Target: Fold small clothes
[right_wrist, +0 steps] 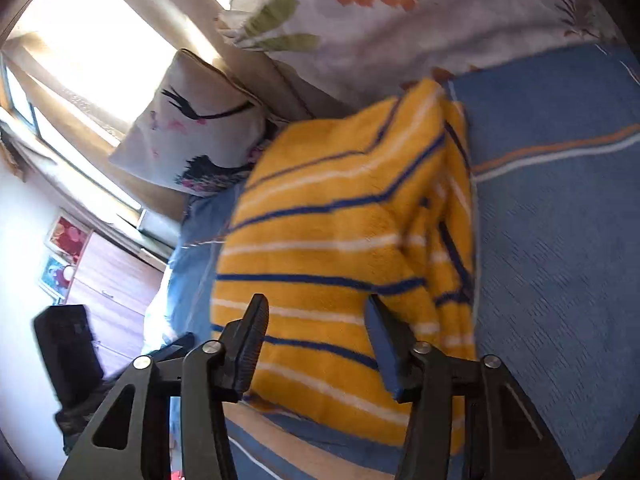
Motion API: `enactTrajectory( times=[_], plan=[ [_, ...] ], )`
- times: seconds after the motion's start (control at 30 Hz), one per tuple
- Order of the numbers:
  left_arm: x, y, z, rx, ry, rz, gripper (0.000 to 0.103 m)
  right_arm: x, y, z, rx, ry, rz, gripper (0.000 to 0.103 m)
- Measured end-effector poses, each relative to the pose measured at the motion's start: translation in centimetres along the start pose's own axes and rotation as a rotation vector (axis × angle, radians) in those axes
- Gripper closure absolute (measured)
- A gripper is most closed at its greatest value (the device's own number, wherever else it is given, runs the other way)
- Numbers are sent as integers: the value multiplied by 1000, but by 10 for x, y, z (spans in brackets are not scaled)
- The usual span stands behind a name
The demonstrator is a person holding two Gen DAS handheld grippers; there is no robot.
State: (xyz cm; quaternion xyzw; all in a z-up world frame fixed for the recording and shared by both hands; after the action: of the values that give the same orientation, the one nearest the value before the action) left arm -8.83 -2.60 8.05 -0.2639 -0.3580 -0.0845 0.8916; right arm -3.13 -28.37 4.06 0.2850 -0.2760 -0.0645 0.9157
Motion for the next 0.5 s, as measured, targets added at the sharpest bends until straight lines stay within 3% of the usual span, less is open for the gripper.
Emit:
enactTrajectory(
  times=[0.07,0.23,0.33,0.4,0.47,0.5],
  plan=[
    [-3,-1,36,61,-100,-38,38,-11,-10,17,-21,-48,-33,56],
    [-11,-3,115,235,-353,-104,7,-45,5,95,-190,-244,65,51],
    [-18,1,152,300,-445,-108,0,-67,28,148,-350,-415,157,27],
    [-20,4,168,330,-480,-94,0,-83,44,179,-441,-570,185,1],
    [-23,8,178,351,-486,-77,0,-92,50,204,-381,-723,154,0],
    [-25,9,181,357,-480,-73,0,-87,51,207,-321,-724,125,0]
  ],
)
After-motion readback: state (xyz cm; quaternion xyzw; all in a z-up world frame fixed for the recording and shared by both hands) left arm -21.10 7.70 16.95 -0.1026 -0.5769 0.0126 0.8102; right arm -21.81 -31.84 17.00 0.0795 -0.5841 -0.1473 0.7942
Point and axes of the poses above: each gripper's, at about its wrist camera, not at the fingertips, and z roughly against the way its jaws point, y to its left, x to its top, the point moved 2 cm from there along -z, roughly the way its jaws point, and after that the axes turned 7 degrees about -x, right-handed, at the moved point
